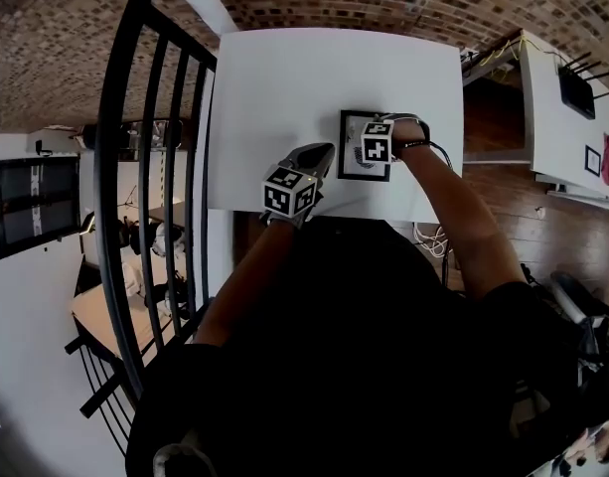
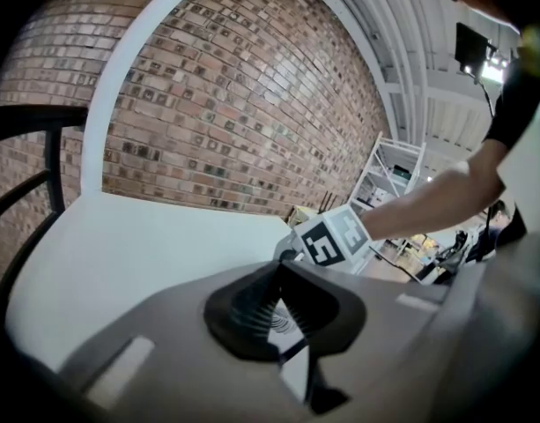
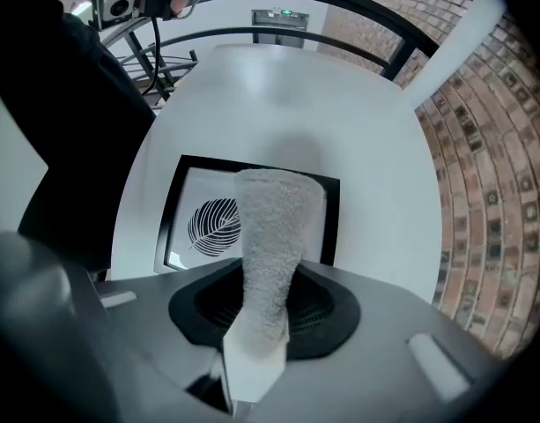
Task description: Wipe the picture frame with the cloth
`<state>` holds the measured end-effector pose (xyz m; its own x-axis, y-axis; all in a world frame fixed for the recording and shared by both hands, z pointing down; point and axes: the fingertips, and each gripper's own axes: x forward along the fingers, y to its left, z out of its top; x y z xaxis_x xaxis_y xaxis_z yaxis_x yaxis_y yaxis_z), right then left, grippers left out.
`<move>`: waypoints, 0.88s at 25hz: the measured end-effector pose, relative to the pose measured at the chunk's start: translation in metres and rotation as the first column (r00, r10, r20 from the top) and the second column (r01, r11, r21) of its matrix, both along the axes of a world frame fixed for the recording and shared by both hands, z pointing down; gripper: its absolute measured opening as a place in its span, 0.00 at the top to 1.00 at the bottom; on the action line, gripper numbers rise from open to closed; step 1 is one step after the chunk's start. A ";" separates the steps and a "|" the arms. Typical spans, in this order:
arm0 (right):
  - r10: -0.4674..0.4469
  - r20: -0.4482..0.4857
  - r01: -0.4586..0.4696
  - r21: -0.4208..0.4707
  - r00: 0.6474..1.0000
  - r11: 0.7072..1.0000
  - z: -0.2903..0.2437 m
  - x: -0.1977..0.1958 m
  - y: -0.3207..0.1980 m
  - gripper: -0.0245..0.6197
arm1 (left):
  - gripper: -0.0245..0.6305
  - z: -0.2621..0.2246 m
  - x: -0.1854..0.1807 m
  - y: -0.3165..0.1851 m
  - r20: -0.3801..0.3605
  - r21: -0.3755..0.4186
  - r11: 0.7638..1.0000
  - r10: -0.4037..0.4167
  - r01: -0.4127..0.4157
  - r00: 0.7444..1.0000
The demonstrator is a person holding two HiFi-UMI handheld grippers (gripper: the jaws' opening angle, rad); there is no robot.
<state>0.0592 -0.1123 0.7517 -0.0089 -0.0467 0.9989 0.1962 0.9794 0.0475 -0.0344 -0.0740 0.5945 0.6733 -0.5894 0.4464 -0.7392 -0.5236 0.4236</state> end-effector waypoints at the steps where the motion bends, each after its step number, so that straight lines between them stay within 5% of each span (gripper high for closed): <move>1: 0.011 -0.001 -0.011 0.002 1.000 1.000 -0.001 0.004 0.000 0.79 | 0.96 0.000 0.002 0.000 -0.001 0.001 1.000 0.007 -0.007 1.000; 15: 0.136 -0.032 -0.136 0.010 0.990 0.991 -0.007 0.068 0.008 0.78 | 0.96 -0.002 0.031 -0.001 -0.002 0.009 0.996 0.092 -0.092 0.996; 22: 0.100 0.071 -0.103 0.038 0.992 0.994 -0.028 0.035 0.007 0.78 | 0.96 0.005 0.030 -0.001 0.011 0.002 0.997 0.077 -0.077 0.997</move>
